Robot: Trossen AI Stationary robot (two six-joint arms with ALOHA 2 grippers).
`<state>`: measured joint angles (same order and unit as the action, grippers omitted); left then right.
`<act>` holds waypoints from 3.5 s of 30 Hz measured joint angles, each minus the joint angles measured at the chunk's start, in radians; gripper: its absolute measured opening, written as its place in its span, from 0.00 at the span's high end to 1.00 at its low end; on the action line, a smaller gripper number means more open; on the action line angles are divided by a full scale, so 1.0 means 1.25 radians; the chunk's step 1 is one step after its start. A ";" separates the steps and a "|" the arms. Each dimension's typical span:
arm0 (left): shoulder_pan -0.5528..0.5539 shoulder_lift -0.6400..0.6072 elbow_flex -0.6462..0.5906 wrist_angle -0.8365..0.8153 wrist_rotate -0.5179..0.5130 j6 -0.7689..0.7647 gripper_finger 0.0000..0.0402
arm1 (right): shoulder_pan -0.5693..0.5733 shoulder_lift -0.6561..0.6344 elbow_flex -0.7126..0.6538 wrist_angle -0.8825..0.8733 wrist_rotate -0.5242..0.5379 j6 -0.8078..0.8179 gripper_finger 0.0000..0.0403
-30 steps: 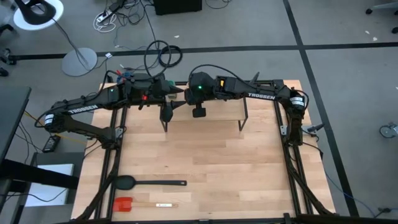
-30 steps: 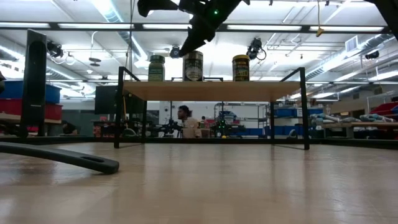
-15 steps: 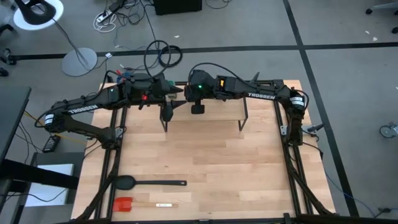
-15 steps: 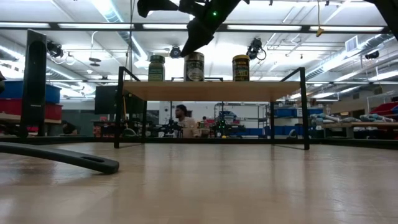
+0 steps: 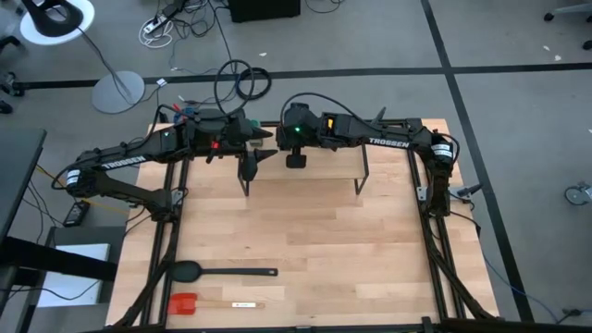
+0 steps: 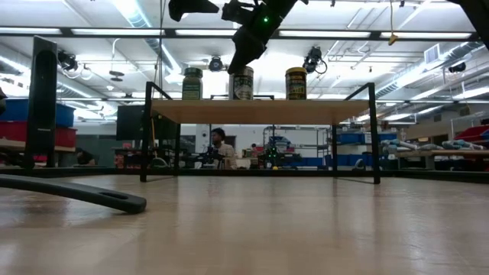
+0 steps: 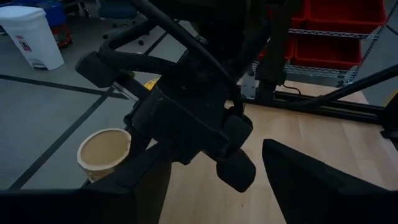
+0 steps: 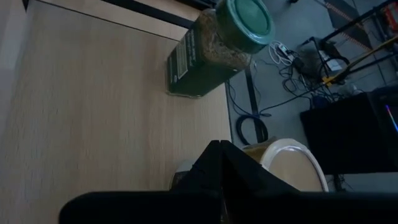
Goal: Shelf spices
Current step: Put the brown seasoning bottle on the shelf, then return to Home Position
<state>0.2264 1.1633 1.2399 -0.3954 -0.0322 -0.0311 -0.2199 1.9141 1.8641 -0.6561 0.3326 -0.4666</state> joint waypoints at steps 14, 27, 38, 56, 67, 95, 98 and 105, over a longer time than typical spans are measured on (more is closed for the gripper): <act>-0.002 0.000 0.002 0.028 -0.024 0.043 0.37 | 0.074 -0.035 0.000 0.053 0.068 -0.129 1.00; 0.069 0.080 0.000 0.050 -0.209 0.052 0.39 | -0.003 -0.145 0.002 0.010 0.058 -0.144 1.00; 0.133 0.167 0.000 0.113 -0.128 0.042 0.44 | -0.097 -0.133 0.000 -0.029 -0.087 -0.114 1.00; 0.163 0.167 0.000 0.083 -0.127 0.037 0.44 | -0.127 -0.086 0.002 -0.054 -0.180 -0.133 1.00; 0.165 0.167 0.000 0.064 -0.132 0.040 0.44 | -0.118 -0.058 0.002 -0.060 -0.172 -0.125 1.00; 0.165 0.166 0.000 0.056 -0.132 0.042 0.44 | -0.061 -0.059 0.000 -0.081 -0.037 -0.057 1.00; 0.164 0.166 0.000 0.065 -0.132 0.057 0.44 | -0.052 -0.062 -0.002 -0.063 -0.027 -0.076 1.00; 0.128 0.079 0.041 0.050 -0.121 0.090 0.44 | 0.001 -0.153 -0.002 -0.004 0.009 -0.112 1.00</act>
<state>0.3864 1.2625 1.2918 -0.3332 -0.1837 0.0818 -0.2187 1.7230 1.8610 -0.6613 0.3435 -0.6064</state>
